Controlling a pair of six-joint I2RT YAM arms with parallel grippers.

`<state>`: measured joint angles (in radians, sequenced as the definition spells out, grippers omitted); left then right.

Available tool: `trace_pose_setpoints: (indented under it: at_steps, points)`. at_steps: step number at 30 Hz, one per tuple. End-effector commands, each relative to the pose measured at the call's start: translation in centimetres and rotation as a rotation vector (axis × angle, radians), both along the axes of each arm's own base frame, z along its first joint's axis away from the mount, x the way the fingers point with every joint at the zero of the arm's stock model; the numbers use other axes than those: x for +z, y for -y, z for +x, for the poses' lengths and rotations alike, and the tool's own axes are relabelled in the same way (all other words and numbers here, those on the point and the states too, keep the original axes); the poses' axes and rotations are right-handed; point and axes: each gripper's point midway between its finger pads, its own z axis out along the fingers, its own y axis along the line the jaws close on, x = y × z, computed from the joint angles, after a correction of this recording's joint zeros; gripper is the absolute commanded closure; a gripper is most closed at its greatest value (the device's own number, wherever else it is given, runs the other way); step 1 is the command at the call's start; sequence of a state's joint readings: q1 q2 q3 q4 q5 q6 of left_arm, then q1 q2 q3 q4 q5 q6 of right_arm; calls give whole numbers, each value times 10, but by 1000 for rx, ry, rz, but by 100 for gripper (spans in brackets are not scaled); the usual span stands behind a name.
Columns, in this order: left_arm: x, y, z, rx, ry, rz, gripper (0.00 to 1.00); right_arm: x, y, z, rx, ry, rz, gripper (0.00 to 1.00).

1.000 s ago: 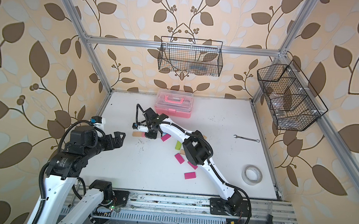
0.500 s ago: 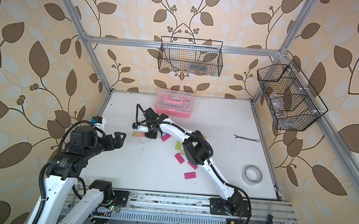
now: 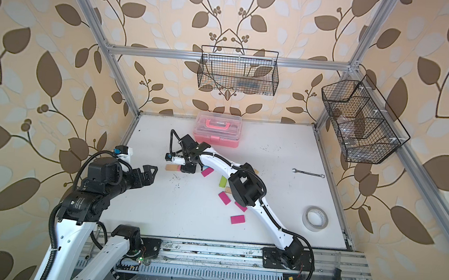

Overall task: Assemble the number 7 with building blocks
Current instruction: Assemble the building block at the center of the board, then pick up the building block from the center of the board.

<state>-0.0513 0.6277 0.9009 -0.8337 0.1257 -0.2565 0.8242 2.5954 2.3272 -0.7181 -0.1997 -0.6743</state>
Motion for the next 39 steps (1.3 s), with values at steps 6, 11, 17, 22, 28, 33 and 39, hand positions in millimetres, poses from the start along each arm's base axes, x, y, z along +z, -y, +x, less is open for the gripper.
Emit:
trace_pose_setpoints:
  at_steps: [6, 11, 17, 22, 28, 33, 39]
  points:
    - [6, 1, 4, -19, 42, 8, 1, 66, 11, -11, -5, -24, 154, 49]
    - [6, 5, 5, -39, 39, -2, 1, 82, 36, -13, -107, -59, 200, 37]
    - [5, 23, 10, -115, 25, -71, 1, 79, 82, -11, -311, -117, 212, 0]
    - [-1, 42, 26, -155, 2, -207, 1, 70, 136, -16, -526, -111, 211, 0]
    - [-11, 66, 53, -194, -21, -283, 1, 67, 214, -35, -788, -77, 216, 0]
    - [-33, 116, 76, -289, -75, -182, 1, 66, 269, -56, -934, -63, 220, 0]
    - [-71, 168, 108, -396, -191, -92, 1, 80, 316, -81, -1064, -68, 302, 0]
